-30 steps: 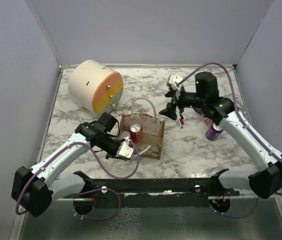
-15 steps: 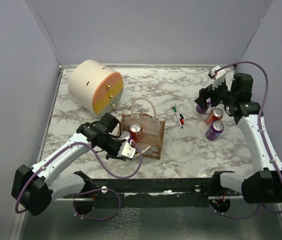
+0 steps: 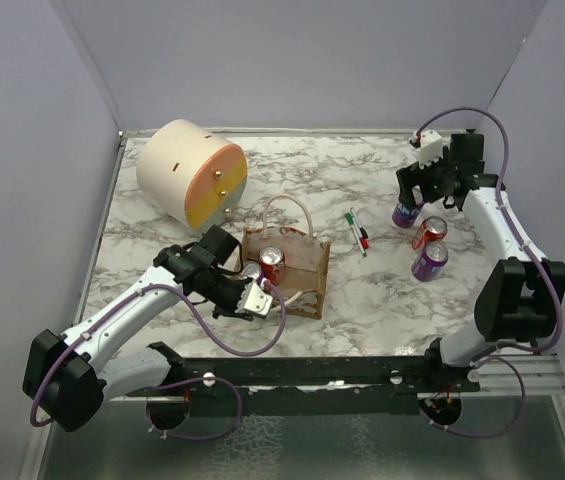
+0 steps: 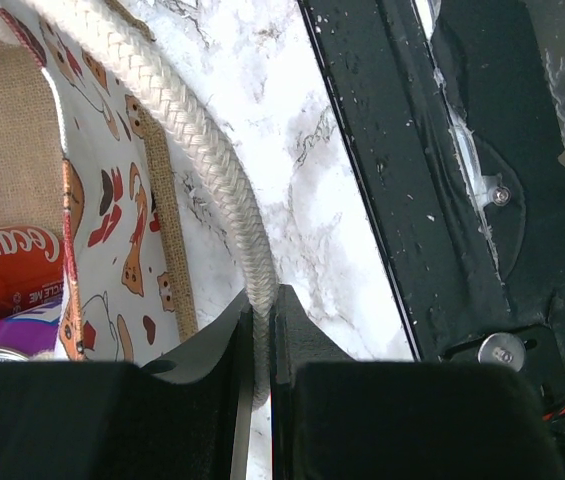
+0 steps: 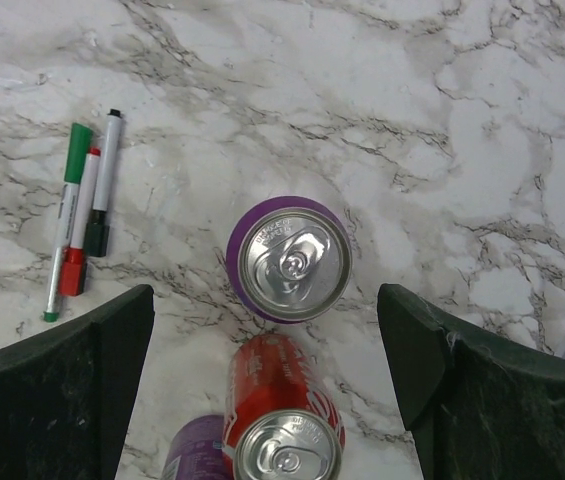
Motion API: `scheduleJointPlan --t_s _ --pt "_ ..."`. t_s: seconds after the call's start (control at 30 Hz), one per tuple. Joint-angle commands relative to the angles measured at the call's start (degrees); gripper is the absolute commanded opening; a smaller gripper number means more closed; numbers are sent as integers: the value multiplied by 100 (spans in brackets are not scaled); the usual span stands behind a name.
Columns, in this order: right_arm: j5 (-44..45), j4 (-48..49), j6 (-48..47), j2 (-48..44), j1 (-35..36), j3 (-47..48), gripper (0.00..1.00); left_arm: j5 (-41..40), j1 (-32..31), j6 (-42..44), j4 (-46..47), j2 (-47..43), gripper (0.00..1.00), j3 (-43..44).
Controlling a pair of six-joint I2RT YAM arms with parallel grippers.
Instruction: Place the beverage into the canvas bag
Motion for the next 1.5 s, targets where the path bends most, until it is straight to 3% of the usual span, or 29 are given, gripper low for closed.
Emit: scheduleJointPlan --t_s 0.0,0.33,0.57,0.73,0.9,1.13,1.47 --pt "284 63 -259 417 -149 348 93 -133 -35 -67 143 39 9 -28" --pt "-295 -213 -345 1138 -277 569 92 -250 -60 -68 256 82 9 -94" --pt "-763 -489 -305 1564 -330 862 85 -236 -72 -66 268 95 9 -84" --pt "-821 -615 -339 1807 -330 1003 77 -214 -73 -63 293 109 9 -58" --pt "-828 -729 -418 1859 -339 1071 59 -156 -72 -66 354 129 9 -37" --pt "-969 -846 -585 1358 -332 1099 37 -168 -71 -19 420 137 9 -84" --pt "-2651 -1441 -689 -136 -14 1289 24 -357 -151 223 246 224 9 -146"
